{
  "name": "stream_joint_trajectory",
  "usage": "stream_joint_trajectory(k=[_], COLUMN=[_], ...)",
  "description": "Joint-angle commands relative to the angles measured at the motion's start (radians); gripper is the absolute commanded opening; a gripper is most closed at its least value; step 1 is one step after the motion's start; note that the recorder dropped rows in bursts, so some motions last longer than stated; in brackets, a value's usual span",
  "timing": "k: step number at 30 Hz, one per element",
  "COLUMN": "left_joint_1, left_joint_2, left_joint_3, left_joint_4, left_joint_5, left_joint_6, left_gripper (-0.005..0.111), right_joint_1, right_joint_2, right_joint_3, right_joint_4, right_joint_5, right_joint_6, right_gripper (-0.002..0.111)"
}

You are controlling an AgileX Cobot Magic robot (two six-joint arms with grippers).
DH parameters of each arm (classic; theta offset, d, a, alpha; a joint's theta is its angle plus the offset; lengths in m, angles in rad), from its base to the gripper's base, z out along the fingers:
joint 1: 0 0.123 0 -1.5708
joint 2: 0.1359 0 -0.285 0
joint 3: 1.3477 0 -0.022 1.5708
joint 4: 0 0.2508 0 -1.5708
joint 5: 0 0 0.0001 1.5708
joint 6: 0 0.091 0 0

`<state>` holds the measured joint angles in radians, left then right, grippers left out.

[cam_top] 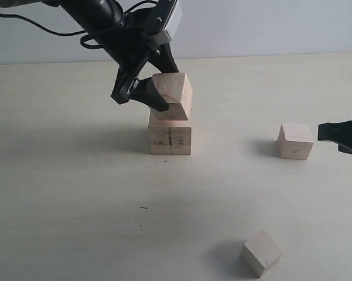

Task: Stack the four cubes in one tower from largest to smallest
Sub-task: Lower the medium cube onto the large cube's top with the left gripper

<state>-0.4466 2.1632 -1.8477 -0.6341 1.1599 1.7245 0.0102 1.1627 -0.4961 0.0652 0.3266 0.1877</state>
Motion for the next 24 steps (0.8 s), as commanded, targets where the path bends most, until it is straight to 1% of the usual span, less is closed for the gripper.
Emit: stream_joint_trajectory(k=[1, 7, 14, 21, 24], left_joint_1=[-0.003, -0.003, -0.003, -0.003, -0.003], left_joint_2=[0.005, 0.012, 0.012, 0.012, 0.012], left_joint_3=[-0.007, -0.007, -0.007, -0.007, -0.007], left_joint_4=[-0.026, -0.026, -0.026, -0.023, 0.003], left_joint_5=[-0.014, -0.014, -0.045, -0.009, -0.009], left_joint_6=[-0.01, -0.02, -0.019, -0.075, -0.084], left_gripper=[0.0, 0.0, 0.0, 0.0, 0.0], right_joint_1=[0.002, 0.002, 0.002, 0.002, 0.002], right_joint_2=[0.003, 0.003, 0.003, 0.003, 0.003], right_joint_3=[0.002, 0.002, 0.002, 0.002, 0.002], right_joint_4=[-0.003, -0.003, -0.003, -0.003, -0.003], right_joint_5=[-0.001, 0.001, 0.0, -0.002, -0.002], right_joint_6=[-0.01, -0.01, -0.03, -0.03, -0.03], right_gripper=[0.0, 0.0, 0.0, 0.0, 0.0])
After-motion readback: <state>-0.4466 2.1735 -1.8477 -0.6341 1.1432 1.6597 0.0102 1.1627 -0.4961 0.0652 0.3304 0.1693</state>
